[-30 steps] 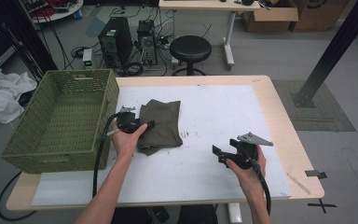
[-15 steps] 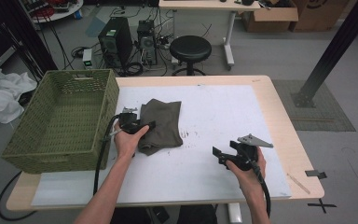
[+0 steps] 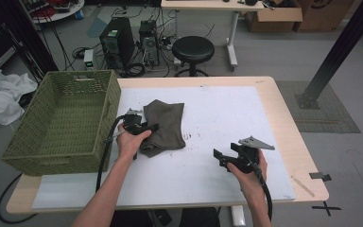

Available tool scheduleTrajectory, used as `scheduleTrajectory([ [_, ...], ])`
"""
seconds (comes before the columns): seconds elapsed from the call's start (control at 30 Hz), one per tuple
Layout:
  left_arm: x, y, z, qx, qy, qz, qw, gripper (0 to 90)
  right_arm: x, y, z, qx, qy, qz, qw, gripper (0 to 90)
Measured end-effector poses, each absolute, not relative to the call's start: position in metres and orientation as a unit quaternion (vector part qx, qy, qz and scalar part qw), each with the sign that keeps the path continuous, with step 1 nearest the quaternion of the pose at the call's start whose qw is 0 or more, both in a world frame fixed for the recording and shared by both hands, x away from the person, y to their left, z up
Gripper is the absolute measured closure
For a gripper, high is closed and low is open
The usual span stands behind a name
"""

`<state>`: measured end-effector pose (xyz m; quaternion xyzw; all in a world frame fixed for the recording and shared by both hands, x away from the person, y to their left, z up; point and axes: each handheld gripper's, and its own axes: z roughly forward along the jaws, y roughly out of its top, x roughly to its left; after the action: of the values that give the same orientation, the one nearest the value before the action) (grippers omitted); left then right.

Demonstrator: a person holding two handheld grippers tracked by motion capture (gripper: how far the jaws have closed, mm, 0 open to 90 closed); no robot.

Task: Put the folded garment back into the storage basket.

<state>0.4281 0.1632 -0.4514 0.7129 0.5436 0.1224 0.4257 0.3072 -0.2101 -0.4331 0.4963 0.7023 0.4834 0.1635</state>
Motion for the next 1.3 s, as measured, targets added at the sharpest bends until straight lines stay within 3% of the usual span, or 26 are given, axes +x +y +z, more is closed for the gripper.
scheduleTrajectory([
  [0.17,0.429,0.163,-0.453,0.707,0.545,0.089,0.442,68.1,0.307,-0.209,-0.433,0.497,0.700,0.487,0.162,19.9],
  [0.37,0.428,0.161,-0.453,0.707,0.545,0.094,0.441,78.4,0.306,-0.209,-0.433,0.497,0.698,0.489,0.161,20.3],
  [0.57,0.424,0.157,-0.451,0.712,0.538,0.119,0.435,80.3,0.303,-0.211,-0.433,0.499,0.696,0.491,0.161,20.8],
  [0.83,0.420,0.160,-0.446,0.695,0.536,0.103,0.468,80.7,0.298,-0.217,-0.433,0.503,0.693,0.490,0.162,21.1],
  [1.13,0.409,0.159,-0.415,0.678,0.508,0.076,0.526,80.8,0.296,-0.216,-0.431,0.501,0.693,0.493,0.162,21.4],
  [1.3,0.400,0.163,-0.396,0.684,0.488,0.086,0.536,80.8,0.295,-0.213,-0.431,0.499,0.694,0.493,0.160,21.4],
])
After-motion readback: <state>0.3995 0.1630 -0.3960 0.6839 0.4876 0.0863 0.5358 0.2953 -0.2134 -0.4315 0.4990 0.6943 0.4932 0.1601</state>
